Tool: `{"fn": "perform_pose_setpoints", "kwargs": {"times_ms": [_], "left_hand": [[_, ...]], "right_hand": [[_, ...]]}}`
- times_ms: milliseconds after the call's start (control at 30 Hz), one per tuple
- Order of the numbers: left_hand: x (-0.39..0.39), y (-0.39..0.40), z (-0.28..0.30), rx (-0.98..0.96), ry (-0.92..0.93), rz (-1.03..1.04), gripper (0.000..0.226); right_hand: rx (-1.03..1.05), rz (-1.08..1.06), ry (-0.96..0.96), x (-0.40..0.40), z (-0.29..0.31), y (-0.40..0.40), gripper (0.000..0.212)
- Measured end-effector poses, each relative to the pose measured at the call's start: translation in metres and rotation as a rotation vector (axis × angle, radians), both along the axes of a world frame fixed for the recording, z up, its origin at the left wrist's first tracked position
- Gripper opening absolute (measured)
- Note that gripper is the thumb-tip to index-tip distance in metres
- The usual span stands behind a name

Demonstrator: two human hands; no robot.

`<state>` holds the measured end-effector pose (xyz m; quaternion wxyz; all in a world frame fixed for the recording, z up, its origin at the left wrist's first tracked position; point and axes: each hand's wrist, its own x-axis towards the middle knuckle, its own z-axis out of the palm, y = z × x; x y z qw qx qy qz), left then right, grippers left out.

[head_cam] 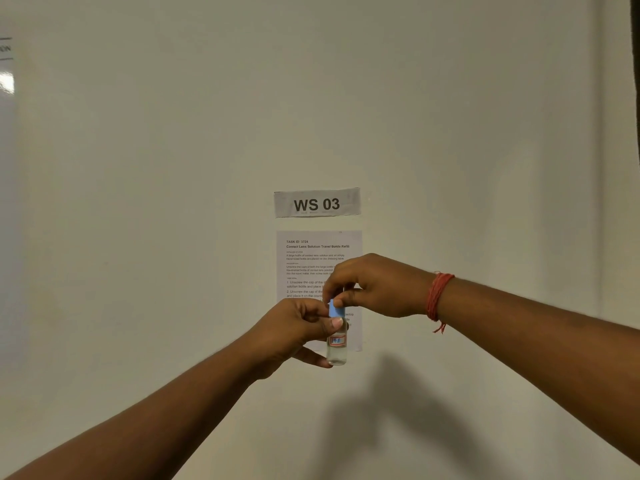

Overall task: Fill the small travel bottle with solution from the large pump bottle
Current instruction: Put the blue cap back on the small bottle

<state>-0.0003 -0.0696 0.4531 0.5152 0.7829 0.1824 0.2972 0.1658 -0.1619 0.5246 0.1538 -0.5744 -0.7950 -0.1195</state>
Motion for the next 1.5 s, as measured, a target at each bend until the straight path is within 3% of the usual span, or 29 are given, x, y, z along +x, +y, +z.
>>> {"fn": "perform_pose_setpoints", "kwargs": {"times_ms": [700,1067,1500], "left_hand": [[0.004,-0.003,-0.01,0.067,-0.065,0.075,0.017],[0.006,0.0,-0.025,0.037,-0.041,0.074,0.015],[0.012,0.004,-0.135,-0.053,0.045,0.1,0.015]], "right_hand": [[0.139,-0.056,-0.062,-0.009,-0.018,0.002,0.013],[0.119,-0.032,0.042,-0.001,-0.037,0.003,0.016],[0.016,0.014,0.313,0.016,-0.16,0.012,0.011]]}}
